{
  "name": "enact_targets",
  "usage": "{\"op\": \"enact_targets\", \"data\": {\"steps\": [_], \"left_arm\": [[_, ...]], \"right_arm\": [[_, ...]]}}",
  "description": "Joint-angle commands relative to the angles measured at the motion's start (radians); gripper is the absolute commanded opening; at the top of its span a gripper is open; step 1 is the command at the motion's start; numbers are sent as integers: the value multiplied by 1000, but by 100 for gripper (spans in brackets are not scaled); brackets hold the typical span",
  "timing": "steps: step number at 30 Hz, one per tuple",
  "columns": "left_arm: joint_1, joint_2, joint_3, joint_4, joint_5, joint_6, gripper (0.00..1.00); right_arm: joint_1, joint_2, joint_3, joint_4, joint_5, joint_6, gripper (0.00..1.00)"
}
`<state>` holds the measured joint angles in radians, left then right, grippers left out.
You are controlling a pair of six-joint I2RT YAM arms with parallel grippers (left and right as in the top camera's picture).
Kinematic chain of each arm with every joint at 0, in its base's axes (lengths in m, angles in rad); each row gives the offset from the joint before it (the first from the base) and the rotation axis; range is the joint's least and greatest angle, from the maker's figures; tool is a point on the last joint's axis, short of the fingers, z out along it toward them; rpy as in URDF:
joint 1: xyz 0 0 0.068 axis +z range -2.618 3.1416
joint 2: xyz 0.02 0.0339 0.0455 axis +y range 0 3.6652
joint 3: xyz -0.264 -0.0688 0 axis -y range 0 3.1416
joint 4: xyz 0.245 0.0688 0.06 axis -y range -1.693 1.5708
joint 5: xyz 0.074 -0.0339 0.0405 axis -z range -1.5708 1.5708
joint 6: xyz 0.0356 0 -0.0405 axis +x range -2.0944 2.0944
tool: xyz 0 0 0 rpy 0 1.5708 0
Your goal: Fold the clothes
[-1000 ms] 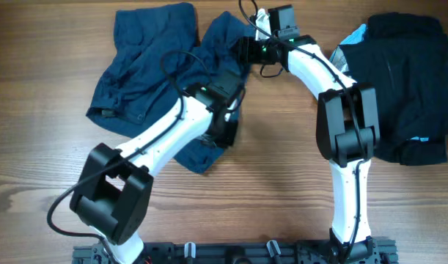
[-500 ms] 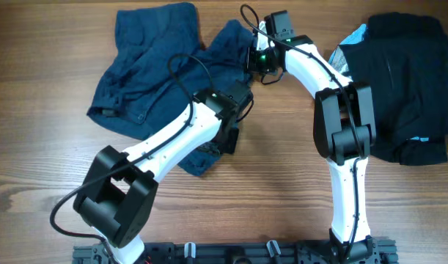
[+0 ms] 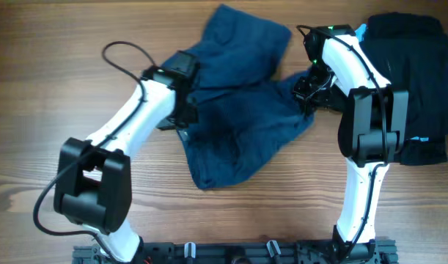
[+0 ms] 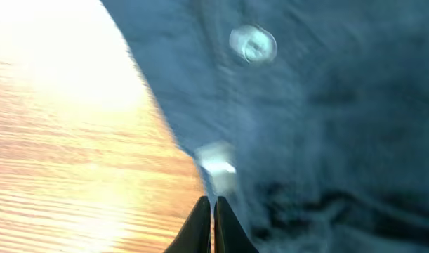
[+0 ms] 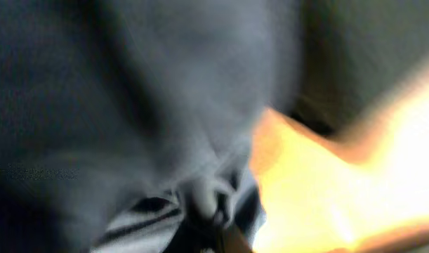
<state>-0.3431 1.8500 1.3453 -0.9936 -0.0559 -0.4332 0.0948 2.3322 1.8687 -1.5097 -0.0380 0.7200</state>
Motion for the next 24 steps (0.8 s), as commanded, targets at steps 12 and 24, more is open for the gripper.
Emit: {"op": "enact_targets", "data": {"steps": [12,24], "left_arm": [[139,12,-6,116,6,-24,6],[260,12,-6,143,100,-23,12]], "right_arm": [[172,-51,-44,-102,14,417,4],[218,-150,-7,38,101,163,4]]}}
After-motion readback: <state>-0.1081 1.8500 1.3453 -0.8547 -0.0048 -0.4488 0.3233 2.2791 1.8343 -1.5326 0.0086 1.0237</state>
